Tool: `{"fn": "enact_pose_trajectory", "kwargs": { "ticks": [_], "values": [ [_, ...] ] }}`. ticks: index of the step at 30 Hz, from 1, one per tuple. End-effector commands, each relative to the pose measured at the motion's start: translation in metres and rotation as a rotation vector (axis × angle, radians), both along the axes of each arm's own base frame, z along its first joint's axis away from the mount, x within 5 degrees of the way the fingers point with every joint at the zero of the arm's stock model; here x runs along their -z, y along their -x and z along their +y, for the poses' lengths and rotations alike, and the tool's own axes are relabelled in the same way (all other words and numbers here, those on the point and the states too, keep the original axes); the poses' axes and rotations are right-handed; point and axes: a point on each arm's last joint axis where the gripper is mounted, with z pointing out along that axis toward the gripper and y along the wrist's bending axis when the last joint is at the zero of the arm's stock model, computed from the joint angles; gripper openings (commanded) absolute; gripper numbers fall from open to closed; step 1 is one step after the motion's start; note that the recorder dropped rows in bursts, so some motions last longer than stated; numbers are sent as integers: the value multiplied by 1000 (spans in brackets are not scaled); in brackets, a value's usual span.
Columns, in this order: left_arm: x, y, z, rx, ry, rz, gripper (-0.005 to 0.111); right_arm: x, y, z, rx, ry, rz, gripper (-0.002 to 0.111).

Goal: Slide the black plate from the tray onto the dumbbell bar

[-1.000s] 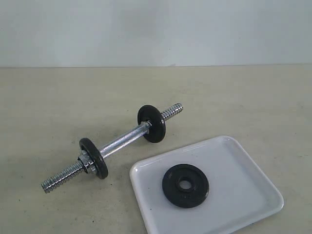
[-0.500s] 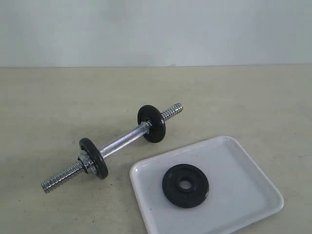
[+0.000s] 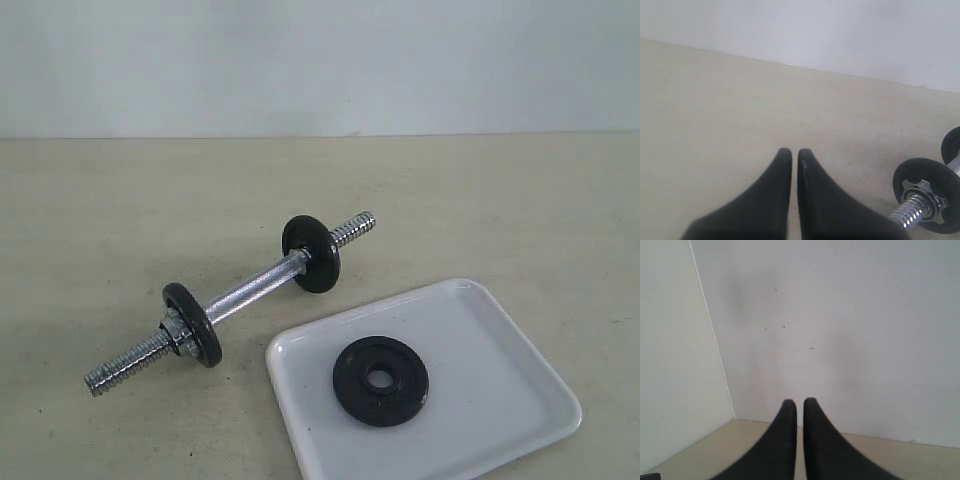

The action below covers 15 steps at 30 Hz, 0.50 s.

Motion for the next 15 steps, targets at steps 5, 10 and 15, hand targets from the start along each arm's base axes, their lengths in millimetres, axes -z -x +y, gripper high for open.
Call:
{"fn": "enact_pose_trajectory", "kwargs": {
  "ticks": [5,10,15],
  "values": [
    [1,0,0,-2,5,-4,4,0,3,-2,-47,28,-9,3],
    [-3,-1,1,-7,2,-45,4,0,3,-3,-57,41,-13,3],
    [-30,-1,4,-41,-15,-341,4,1,2,-2,-55,50,-9,3]
  ]
}}
